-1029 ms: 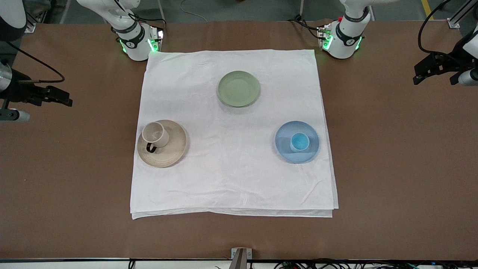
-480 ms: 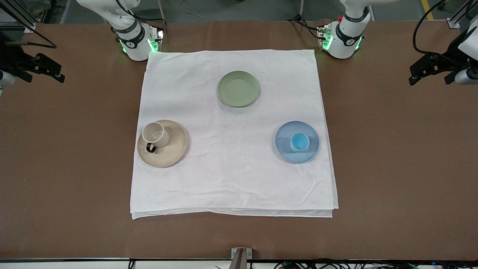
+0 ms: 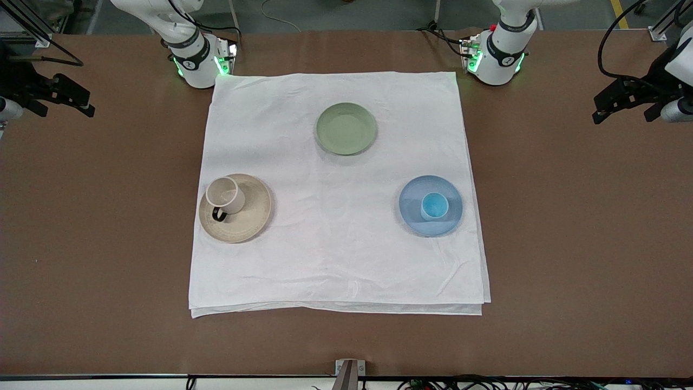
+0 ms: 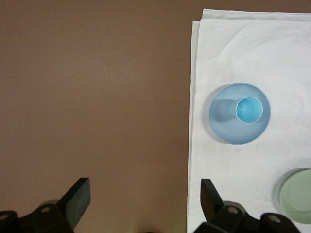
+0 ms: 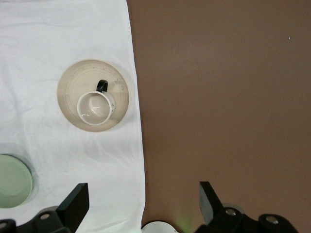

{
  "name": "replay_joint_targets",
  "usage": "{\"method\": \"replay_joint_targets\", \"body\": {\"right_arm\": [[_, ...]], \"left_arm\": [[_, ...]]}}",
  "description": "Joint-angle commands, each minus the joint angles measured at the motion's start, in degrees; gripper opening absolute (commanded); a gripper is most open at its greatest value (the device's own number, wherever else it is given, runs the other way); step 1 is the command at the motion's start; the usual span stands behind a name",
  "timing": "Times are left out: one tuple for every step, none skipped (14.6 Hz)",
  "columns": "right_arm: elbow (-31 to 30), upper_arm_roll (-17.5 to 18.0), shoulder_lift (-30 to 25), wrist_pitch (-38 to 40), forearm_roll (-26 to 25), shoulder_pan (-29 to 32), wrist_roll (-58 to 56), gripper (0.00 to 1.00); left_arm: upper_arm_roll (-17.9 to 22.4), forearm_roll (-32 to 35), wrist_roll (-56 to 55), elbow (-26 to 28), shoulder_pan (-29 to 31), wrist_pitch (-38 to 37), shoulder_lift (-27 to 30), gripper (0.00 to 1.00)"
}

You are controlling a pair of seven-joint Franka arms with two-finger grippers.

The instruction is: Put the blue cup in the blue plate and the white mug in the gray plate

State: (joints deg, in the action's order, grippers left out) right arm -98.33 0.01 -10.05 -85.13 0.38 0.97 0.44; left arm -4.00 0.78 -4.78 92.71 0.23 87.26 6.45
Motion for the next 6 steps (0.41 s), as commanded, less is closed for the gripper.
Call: {"method": "replay_joint_targets", "body": {"right_arm": [[-1.3,-0.4,-1.1,-0.9,0.1,-0.5,-0.4,1.0],[-1.3,-0.3,-1.1,-1.0,0.1,-0.5,-0.4,1.0],[-1.1,-0.4,-1.0,-1.0,0.1,-0.4,-0.6,1.0],[-1.0,-0.4,-1.0,-1.0,0.1,-0.3,-2.5,1.0],[-1.0,-0.5,-1.0,-1.0,0.1,-0.1,-4.6,1.0],[-1.0,-0.6,-1.0,-0.9,0.1,0.1,-4.8,1.0]], "left_arm": [[0.0,0.0,-0.8,-1.6,-0.3,-0.4,-0.6,1.0],[0.0,0.0,-0.8,-1.5,-0.4,-0.5,-0.7,1.0],[0.0,0.0,-0.8,-1.6,-0.4,-0.5,-0.6,1.0],[0.0,0.0,-0.8,-1.6,-0.4,-0.5,-0.6,1.0],[0.0,0.0,-0.8,-1.5,-0.3,-0.5,-0.6,1.0],[-0.1,0.0,-0.8,-1.5,-0.4,-0.5,-0.6,1.0]]}}
